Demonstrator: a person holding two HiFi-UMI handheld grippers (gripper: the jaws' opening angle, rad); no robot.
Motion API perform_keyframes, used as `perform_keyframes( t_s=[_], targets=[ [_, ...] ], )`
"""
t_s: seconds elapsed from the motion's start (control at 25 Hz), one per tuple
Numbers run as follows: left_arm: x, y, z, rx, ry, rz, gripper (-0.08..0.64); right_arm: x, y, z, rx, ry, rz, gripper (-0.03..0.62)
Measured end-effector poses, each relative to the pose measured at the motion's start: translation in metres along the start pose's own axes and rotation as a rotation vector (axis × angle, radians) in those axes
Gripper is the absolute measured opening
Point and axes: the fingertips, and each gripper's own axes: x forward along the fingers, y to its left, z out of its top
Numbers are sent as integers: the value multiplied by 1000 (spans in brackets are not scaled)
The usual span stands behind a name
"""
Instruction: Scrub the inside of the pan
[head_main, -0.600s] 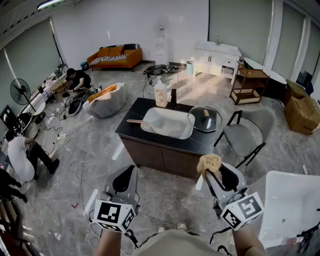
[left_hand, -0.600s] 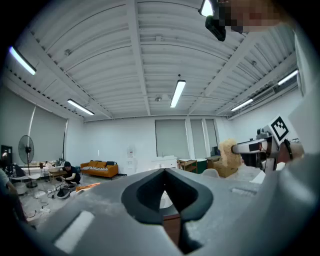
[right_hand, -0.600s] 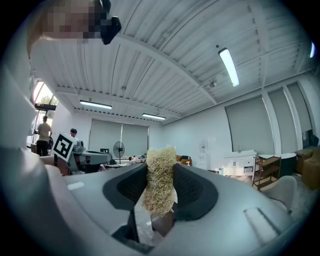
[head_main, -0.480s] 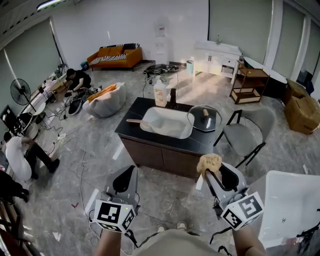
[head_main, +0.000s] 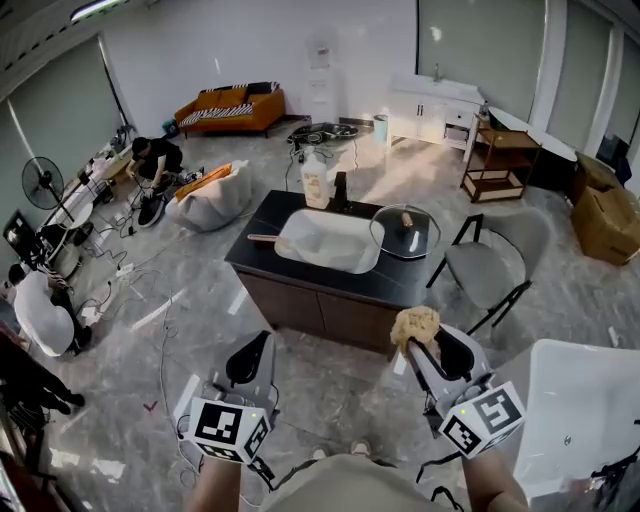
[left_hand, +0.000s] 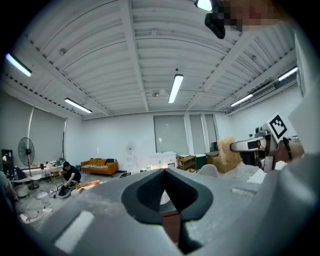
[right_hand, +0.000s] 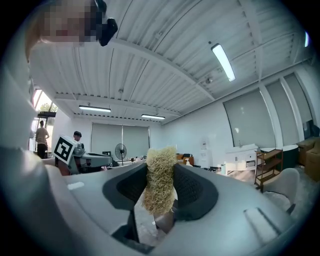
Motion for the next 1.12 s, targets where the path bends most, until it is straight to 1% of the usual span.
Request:
perform_keyframes(
  t_s=[0.24,0.44,0.64,0.92,1.12],
  targets=[
    [10,-16,-1,12,3,17,2,-2,-14,-14,12,13,46,167],
    [17,-31,-3,22,13,14,2,-6,-29,-17,20,10,48,167],
    [27,-36,-7,17,10,14,2,-1,-43,-21,15,15,49,167],
    [49,-27,-20,19,17,15,2,22,-51,-33,7,26,56,167],
    [65,-8,-28,21,28,19,2,48,-59,-38,7,33,55,167]
  ],
)
